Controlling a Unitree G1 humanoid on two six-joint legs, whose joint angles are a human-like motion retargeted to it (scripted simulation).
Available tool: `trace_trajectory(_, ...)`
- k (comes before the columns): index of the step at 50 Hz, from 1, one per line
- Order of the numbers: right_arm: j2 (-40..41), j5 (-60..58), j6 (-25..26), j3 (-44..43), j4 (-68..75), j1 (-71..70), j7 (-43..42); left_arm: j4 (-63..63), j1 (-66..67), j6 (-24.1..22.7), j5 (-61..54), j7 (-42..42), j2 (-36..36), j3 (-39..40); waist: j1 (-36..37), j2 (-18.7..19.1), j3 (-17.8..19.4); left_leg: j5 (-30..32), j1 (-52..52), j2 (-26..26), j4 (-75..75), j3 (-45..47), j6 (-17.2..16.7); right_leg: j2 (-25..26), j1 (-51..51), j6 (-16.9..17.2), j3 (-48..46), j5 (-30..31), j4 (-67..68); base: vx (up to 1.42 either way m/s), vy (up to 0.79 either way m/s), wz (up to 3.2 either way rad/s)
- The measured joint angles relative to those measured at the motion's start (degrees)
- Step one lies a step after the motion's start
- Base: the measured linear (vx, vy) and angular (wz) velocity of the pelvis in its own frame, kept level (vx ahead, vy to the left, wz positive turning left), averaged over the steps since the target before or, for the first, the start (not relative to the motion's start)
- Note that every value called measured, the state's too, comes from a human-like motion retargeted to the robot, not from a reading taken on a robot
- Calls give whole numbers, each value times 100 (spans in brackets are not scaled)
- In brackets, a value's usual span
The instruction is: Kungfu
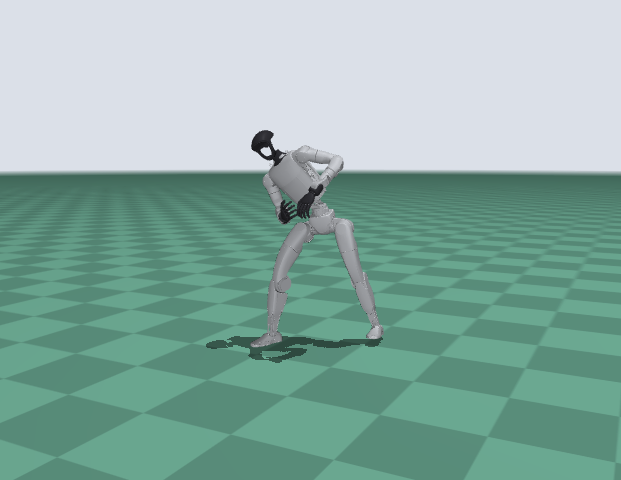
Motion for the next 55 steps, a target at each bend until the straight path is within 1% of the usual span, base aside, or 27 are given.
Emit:
trace_trajectory(3, -53, 214, -206, 20, 105, 77, -461, -80, -37, 152, 434, -21, 117, -222, 73, -7, -36, 16, 34, -48, 65, -142, 0, -114, 310, -46, -200, 39, -114, 4, 14, 37)
trace_trajectory(6, -154, 731, -228, -60, 271, 88, -390, 148, -285, 169, 607, -116, 35, -461, 42, -73, -14, 10, 58, -37, 131, -224, 0, -137, 588, -27, -372, 125, -304, -3, 8, 19)
trace_trajectory(8, -279, 977, -141, -170, 380, 66, -136, 510, -498, 25, 486, -117, -142, -557, -6, -126, 36, -21, 77, 35, 188, -191, 0, -33, 715, -27, -426, 218, -473, 0, -1, -17)
trace_trajectory(11, -504, 931, -31, -303, 532, -14, 136, 1273, -810, -345, 55, 51, -592, -625, -79, -191, 158, -83, 156, 257, 214, 61, 0, 313, 746, -119, -379, 388, -739, 2, -6, -81)
trace_trajectory(14, -637, 789, 19, -491, 719, -137, 233, 2028, -1084, -669, -327, 347, -1085, -580, -145, -253, 306, -149, 189, 559, 244, 489, 0, 619, 604, -463, -597, 440, -844, -4, -11, -135)
trace_trajectory(18, -490, 591, 148, -723, 1056, -190, 237, 2849, -1420, -1098, -430, 872, -1605, -339, -466, -248, 365, -156, 28, 926, 313, 900, 0, 732, 294, -1001, -1273, 192, -593, -5, -20, -105)
trace_trajectory(20, -376, 437, 266, -861, 1263, -158, 274, 3295, -1645, -1357, -506, 1028, -1839, -203, -687, -235, 304, -74, -82, 1009, 308, 1026, 0, 612, 160, -1132, -1729, 10, -356, 5, -24, -71)
trace_trajectory(22, -246, 348, 382, -1015, 1483, -83, 285, 3733, -1890, -1440, -681, 1117, -2087, -100, -884, -257, 230, 127, -97, 1037, 269, 1126, 0, 501, 29, -1152, -2070, -73, -95, 11, -43, -73)
trace_trajectory(23, -200, 352, 426, -1095, 1580, -42, 296, 3931, -2014, -1464, -802, 1134, -2191, -57, -944, -287, 186, 263, -56, 1048, 240, 1202, 0, 443, -19, -1151, -2272, -113, 27, 15, -49, -90)
trace_trajectory(25, -117, 429, 465, -1271, 1733, 80, 343, 4272, -2267, -1540, -1063, 1188, -2373, 70, -1041, -347, 89, 641, 71, 1100, 174, 1327, 0, 481, -191, -1153, -2288, -328, 324, 20, -57, -101)
trace_trajectory(28, -77, 604, 458, -1560, 1879, 309, 454, 4583, -2596, -1739, -1534, 1430, -2430, 296, -1214, -532, -116, 1608, 367, 1146, 169, 1476, 0, 751, -520, -1254, -1736, -806, 733, 29, -79, -110)
trace_trajectory(30, -80, 790, 441, -1776, 1918, 431, 553, 4773, -2799, -2004, -1891, 1538, -2427, 463, -1341, -667, -197, 2518, 537, 1342, 340, 1473, 0, 1107, -559, -1396, -1452, -1258, 1006, 37, -93, -135)
trace_trajectory(31, -95, 935, 404, -1870, 1885, 495, 595, 4864, -2898, -2132, -2160, 1505, -2408, 512, -1375, -743, -161, 2919, 643, 1632, 620, 1418, 20, 1464, -413, -1484, -1338, -1509, 1070, 43, -106, -170)
trace_trajectory(32, -126, 1084, 358, -1965, 1834, 548, 628, 4943, -3010, -2241, -2463, 1441, -2402, 555, -1404, -844, -128, 3302, 709, 1851, 957, 1367, 146, 1781, -264, -1544, -1183, -1714, 1097, 44, -102, -187)
trace_trajectory(33, -188, 1245, 294, -2063, 1746, 583, 643, 5000, -3147, -2313, -2832, 1313, -2420, 587, -1424, -997, -102, 3648, 693, 1928, 1406, 1328, 483, 2016, -110, -1547, -947, -1828, 1049, 44, -92, -211)
trace_trajectory(34, -256, 1410, 233, -2171, 1636, 631, 651, 5047, -3293, -2355, -3287, 1102, -2433, 618, -1365, -1146, -93, 3961, 632, 1795, 1835, 930, 640, 2302, 57, -1559, -707, -1898, 973, 46, -88, -249)
trace_trajectory(35, -328, 1578, 173, -2284, 1515, 686, 656, 5087, -3443, -2382, -3785, 849, -2443, 649, -1266, -1292, -94, 4258, 547, 1558, 2252, 355, 706, 2612, 231, -1575, -466, -1945, 883, 49, -79, -290)
trace_trajectory(37, -462, 1835, 51, -2570, 1254, 785, 669, 5094, -3696, -2308, -4769, 344, -2529, 727, -1049, -1630, -210, 3639, 366, 783, 3047, -354, 198, 2992, 576, -1526, 41, -1961, 719, 52, -52, -291)
trace_trajectory(38, -530, 1964, 1, -2743, 1112, 800, 671, 5078, -3833, -2242, -5218, 103, -2600, 783, -978, -1836, -270, 3410, 174, 276, 3461, -530, 49, 3024, 734, -1444, 332, -1981, 683, 53, -30, -250)
trace_trajectory(40, -602, 2216, -95, -3099, 805, 799, 624, 5020, -4077, -2122, -5925, -243, -2733, 893, -1009, -2153, -371, 2921, -297, -223, 4040, -421, 0, 2995, 1077, -1322, 658, -2023, 584, 56, -36, -208)
trace_trajectory(42, -551, 2418, -240, -3386, 420, 869, 436, 4926, -4183, -2086, -6389, -348, -2783, 884, -1017, -2165, -389, 2047, -757, 425, 4482, -244, 85, 3584, 1691, -1482, 668, -1874, 39, 60, -67, -217)
trace_trajectory(43, -544, 2485, -333, -3523, 217, 871, 307, 4848, -4224, -2096, -6546, -331, -2814, 870, -1045, -2200, -412, 1690, -975, 602, 4541, -34, 340, 3728, 1963, -1484, 775, -1807, -187, 59, -50, -216)
trace_trajectory(45, -507, 2546, -535, -3779, -183, 850, 42, 4663, -4274, -2110, -6812, -315, -2865, 816, -1121, -2302, -471, 1172, -1361, 749, 4421, 262, 759, 3922, 2447, -1470, 1049, -1704, -531, 57, -34, -213)
trace_trajectory(47, -470, 2540, -717, -4011, -599, 805, -221, 4444, -4307, -2057, -7096, -438, -2894, 745, -1193, -2373, -500, 997, -1649, 668, 3958, 301, 827, 4113, 2874, -1495, 1376, -1643, -781, 55, -25, -225)
trace_trajectory(50, -409, 2556, -914, -4254, -1207, 751, -685, 4112, -4320, -1809, -7588, -818, -2951, 642, -1236, -2444, -494, 1129, -1926, 552, 2845, 145, 740, 4397, 3456, -1556, 1994, -1630, -993, 62, -17, -245)
trace_trajectory(53, -386, 2673, -1233, -4337, -1770, 770, -1271, 3814, -4266, -1522, -8088, -1267, -3069, 556, -1200, -2457, -476, 1032, -2054, 757, 1603, 76, 841, 4582, 3917, -1627, 2590, -1740, -985, 56, 1, -270)
trace_trajectory(55, -390, 2821, -1466, -4347, -2121, 848, -1594, 3638, -4195, -1396, -8345, -1502, -3154, 493, -1155, -2438, -443, 1116, -2034, 921, 775, -134, 931, 4726, 4169, -1651, 3166, -1867, -887, 70, 14, -285)
